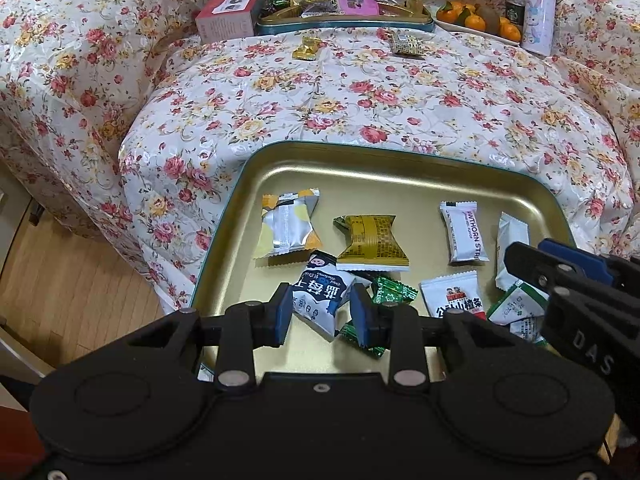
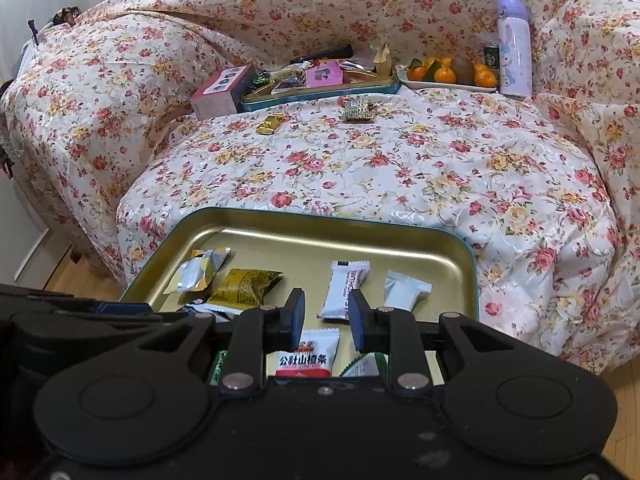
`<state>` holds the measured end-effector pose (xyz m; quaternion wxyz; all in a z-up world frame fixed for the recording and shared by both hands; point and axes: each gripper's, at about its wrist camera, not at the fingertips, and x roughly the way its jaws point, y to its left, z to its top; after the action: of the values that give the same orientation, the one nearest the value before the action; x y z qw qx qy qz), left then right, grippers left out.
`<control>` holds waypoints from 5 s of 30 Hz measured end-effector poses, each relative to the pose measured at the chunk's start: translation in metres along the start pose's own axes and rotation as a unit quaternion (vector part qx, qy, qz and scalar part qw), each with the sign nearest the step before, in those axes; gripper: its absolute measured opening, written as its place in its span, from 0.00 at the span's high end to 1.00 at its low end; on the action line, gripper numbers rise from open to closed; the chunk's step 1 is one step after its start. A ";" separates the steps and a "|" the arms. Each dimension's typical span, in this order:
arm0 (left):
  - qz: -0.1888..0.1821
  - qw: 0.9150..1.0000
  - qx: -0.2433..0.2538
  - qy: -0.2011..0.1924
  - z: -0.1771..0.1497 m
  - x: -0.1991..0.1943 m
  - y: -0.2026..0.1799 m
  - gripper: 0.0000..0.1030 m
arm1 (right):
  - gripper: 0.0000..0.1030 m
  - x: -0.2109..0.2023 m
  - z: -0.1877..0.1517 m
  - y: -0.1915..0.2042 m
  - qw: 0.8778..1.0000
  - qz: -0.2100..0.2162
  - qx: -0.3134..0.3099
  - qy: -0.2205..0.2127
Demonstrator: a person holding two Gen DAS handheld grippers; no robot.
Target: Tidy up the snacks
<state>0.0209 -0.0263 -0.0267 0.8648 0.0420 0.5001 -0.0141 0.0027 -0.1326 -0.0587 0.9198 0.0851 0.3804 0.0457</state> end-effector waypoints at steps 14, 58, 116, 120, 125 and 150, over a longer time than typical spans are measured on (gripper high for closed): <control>0.003 1.000 -0.004 -0.005 -0.006 -0.006 0.005 0.61 | 0.74 -0.015 -0.012 0.003 1.000 0.000 0.000 -0.004; -0.004 1.000 0.006 0.027 -0.012 0.000 0.001 0.61 | 0.60 -0.014 -0.015 -0.001 1.000 -0.004 -0.004 0.011; -0.074 0.978 0.020 0.194 0.105 0.027 0.049 0.61 | 0.57 0.040 0.097 -0.032 0.965 0.112 0.040 0.235; -0.062 0.980 0.001 0.187 0.137 0.039 0.053 0.61 | 0.57 0.052 0.135 -0.038 0.965 0.110 0.062 0.232; -0.054 0.983 -0.020 0.174 0.176 0.058 0.056 0.61 | 0.57 0.081 0.176 -0.037 0.971 0.081 0.056 0.217; -0.014 0.999 -0.025 0.044 0.279 0.158 0.066 0.61 | 0.51 0.271 0.281 -0.041 0.989 -0.014 0.029 0.143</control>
<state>0.3447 0.0176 -0.0212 0.8425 0.0137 0.5384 -0.0121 0.3936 -0.1664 -0.0581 0.8538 0.0988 0.5100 0.0333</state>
